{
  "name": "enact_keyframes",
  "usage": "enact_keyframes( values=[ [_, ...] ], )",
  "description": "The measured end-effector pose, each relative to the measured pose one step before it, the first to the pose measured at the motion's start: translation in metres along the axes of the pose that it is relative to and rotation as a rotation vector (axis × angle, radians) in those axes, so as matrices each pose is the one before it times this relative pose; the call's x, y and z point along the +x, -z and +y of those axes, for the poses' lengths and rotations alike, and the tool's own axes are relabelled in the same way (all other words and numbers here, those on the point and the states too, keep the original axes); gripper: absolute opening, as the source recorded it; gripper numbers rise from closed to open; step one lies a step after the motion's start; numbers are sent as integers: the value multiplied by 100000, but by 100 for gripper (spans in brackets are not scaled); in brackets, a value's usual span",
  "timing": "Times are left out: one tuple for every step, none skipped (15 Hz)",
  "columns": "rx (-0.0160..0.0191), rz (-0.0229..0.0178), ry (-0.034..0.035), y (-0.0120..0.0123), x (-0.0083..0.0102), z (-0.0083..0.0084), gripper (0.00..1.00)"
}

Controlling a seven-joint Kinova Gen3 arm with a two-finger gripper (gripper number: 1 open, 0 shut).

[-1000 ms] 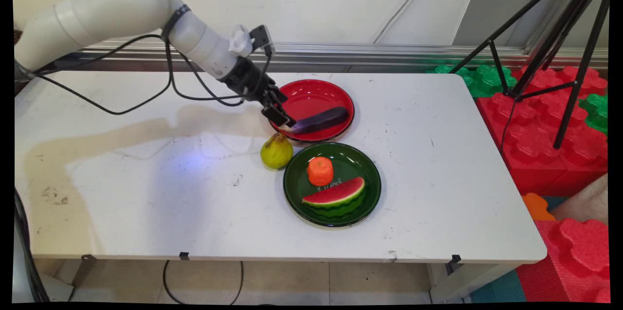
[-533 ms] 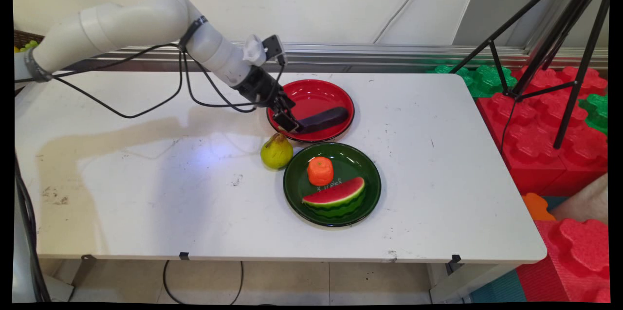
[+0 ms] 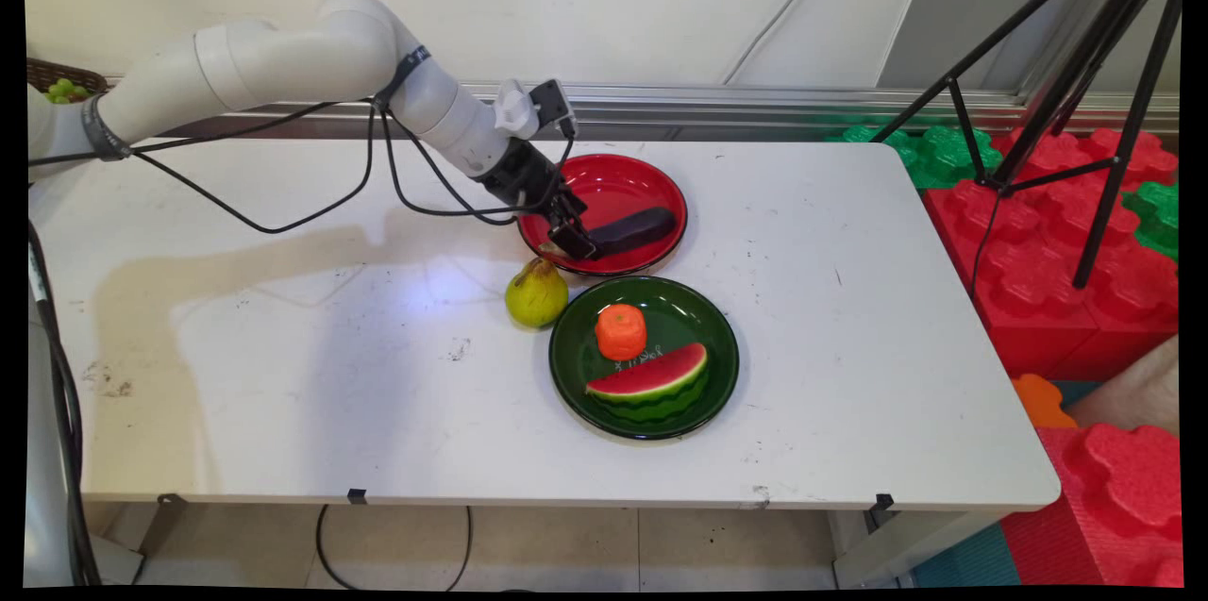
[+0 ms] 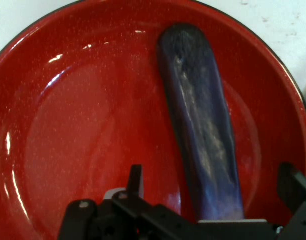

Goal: Pick up the eggplant from the red plate

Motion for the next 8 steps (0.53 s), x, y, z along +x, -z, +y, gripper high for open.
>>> enact_keyframes(
  values=[
    [60,189,34,-203,63,-17,100],
    [-16,97,42,-128,41,-4,100],
    [89,209,55,-194,67,-14,100],
    [39,209,73,-144,62,-11,0],
    [104,194,28,-115,48,-14,0],
    [15,148,103,-150,47,-5,0],
    [7,142,76,-95,35,-7,0],
    [-58,119,56,-102,40,0,0]
  ],
)
